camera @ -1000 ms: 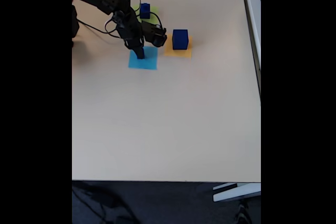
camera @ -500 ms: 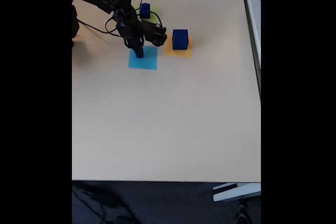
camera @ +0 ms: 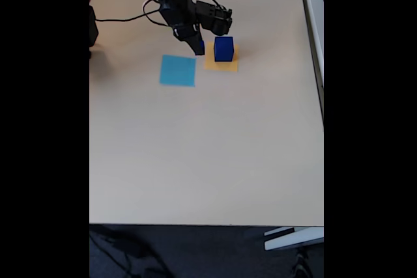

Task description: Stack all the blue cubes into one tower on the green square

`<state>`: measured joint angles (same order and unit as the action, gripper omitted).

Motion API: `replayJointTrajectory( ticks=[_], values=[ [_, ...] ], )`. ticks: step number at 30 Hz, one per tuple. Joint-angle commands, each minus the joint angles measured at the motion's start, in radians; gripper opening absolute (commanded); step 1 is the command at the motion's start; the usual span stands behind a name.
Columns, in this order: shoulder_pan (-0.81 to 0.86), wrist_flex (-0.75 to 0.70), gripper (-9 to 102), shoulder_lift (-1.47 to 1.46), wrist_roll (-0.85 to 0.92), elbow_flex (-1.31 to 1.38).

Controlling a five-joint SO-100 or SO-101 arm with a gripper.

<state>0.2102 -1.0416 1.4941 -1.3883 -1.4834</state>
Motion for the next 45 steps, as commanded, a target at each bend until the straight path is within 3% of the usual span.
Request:
replayJointTrajectory(
  ticks=[1,21,45],
  values=[
    [-0.046,-0.006,0,-0.028,-0.051,0.150],
    [-0.178,0.012,0,-0.316,-0.204,0.480],
    [-0.130,0.163,0,-0.304,-0.127,0.279]
  ],
)
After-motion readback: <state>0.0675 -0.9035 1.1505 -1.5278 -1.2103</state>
